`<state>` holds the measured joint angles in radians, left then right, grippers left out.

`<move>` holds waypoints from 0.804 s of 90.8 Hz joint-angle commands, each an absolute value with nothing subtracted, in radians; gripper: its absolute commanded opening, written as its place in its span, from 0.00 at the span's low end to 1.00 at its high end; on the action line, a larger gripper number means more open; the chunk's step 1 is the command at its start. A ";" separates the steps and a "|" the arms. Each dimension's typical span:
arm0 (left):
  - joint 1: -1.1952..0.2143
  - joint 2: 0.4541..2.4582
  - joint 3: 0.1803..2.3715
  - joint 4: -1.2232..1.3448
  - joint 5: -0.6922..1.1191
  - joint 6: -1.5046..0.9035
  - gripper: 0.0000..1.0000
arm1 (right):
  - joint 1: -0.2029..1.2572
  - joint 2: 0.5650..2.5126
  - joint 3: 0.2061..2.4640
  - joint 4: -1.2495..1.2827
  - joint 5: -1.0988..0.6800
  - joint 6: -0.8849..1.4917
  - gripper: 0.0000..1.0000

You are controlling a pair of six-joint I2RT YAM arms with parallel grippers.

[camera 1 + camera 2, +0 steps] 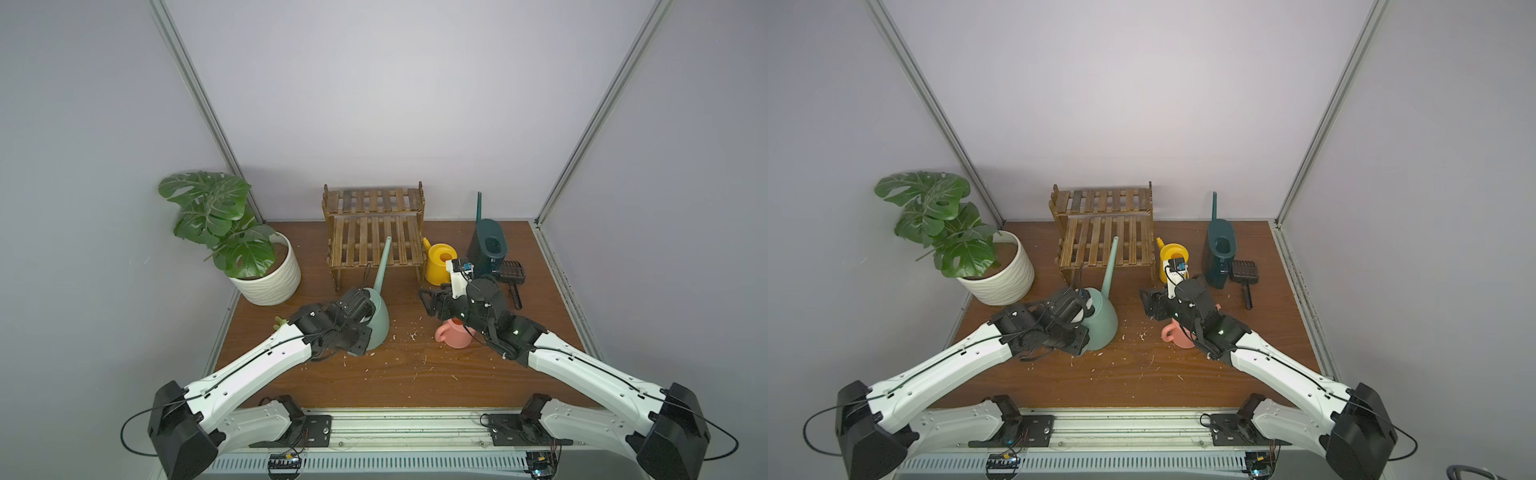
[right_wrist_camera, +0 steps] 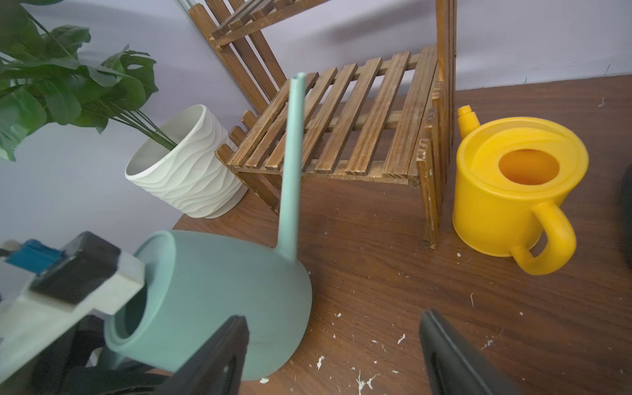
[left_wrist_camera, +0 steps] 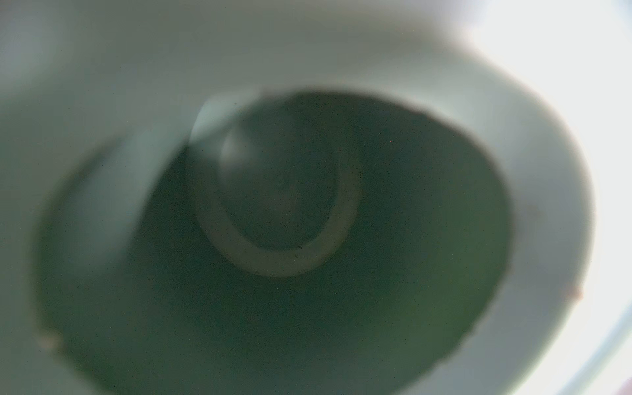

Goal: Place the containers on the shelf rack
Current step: 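Pick up a container from the center of the board.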

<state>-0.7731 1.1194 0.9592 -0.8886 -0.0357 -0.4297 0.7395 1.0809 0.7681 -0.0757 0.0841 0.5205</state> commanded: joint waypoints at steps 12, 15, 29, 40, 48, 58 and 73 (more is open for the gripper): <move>-0.782 1.075 0.958 -0.877 -0.058 -0.486 0.17 | 0.738 1.065 0.775 -0.076 0.092 0.522 0.81; -0.783 1.068 0.960 -0.877 -0.054 -0.483 0.18 | 0.738 1.062 0.775 -0.080 0.097 0.519 0.81; -0.782 1.039 0.991 -0.878 -0.042 -0.470 0.17 | 0.734 1.065 0.778 -0.098 0.117 0.495 0.82; -0.783 1.013 1.039 -0.881 -0.029 -0.453 0.17 | 0.730 1.083 0.794 -0.117 0.111 0.485 0.82; -0.783 0.992 1.067 -0.883 -0.017 -0.440 0.17 | 0.729 1.088 0.800 -0.124 0.116 0.479 0.82; -0.783 0.976 1.102 -0.885 -0.021 -0.428 0.17 | 0.721 1.101 0.812 -0.126 0.126 0.465 0.82; -0.782 1.003 1.214 -0.889 -0.050 -0.400 0.18 | 0.708 1.194 0.896 -0.165 0.162 0.418 0.80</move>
<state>-0.7734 0.9958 1.1198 -0.9173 -0.0196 -0.4412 0.7174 1.1381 0.8246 -0.1287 0.1188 0.4656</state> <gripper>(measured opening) 0.298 0.805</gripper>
